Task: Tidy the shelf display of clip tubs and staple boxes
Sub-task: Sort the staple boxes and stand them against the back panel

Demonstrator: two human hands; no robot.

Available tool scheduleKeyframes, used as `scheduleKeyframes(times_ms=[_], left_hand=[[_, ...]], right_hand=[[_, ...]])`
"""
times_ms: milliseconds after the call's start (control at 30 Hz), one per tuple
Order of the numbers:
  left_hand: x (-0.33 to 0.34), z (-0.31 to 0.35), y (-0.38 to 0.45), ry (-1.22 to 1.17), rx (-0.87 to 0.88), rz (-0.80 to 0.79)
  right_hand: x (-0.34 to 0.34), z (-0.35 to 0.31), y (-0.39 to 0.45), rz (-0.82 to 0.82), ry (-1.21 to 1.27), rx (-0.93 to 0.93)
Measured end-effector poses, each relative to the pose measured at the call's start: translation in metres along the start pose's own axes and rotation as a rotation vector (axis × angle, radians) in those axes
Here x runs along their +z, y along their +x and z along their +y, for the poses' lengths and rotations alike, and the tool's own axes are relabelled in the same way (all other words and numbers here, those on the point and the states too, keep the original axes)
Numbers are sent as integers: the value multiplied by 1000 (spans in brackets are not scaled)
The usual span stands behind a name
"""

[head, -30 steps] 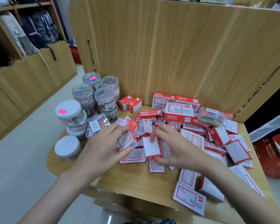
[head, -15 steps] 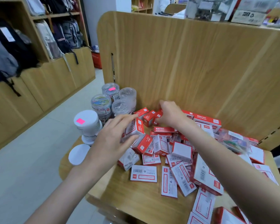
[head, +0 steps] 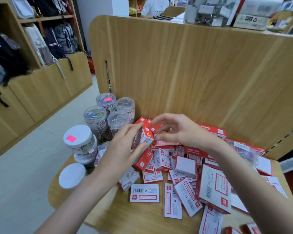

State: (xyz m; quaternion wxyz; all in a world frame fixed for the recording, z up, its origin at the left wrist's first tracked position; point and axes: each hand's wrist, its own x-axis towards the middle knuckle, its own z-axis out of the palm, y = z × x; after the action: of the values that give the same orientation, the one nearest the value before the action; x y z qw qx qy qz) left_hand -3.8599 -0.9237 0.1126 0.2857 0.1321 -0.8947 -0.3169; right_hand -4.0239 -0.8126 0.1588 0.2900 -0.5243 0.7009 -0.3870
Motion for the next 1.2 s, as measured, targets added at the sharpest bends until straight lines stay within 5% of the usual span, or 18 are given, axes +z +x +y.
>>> scheduleKeyframes(times_ms=[133,267,400,600,867,1000,1200], left_hand=[[8,4,5,-41,19,-29],[-1,1,-2,0,48,16],[-10,-3,-17,128,85,7],[-14,-7,-30,165,49,-35],[-14,-25,-35,265,66,-46],[-9,-31,-34,318,106,-29],[-15,-29,-25,311,90,64]], right_hand=[[7,2,-1,4,4,-39],[-2,9,13,212,22,31],[0,14,40,473,-393,-55],[34,24,63,256,-863,-223],[5,19,37,153,-601,-186],[18,9,-2,-185,-731,-163],[61,18,-11,16,-1038,-171]])
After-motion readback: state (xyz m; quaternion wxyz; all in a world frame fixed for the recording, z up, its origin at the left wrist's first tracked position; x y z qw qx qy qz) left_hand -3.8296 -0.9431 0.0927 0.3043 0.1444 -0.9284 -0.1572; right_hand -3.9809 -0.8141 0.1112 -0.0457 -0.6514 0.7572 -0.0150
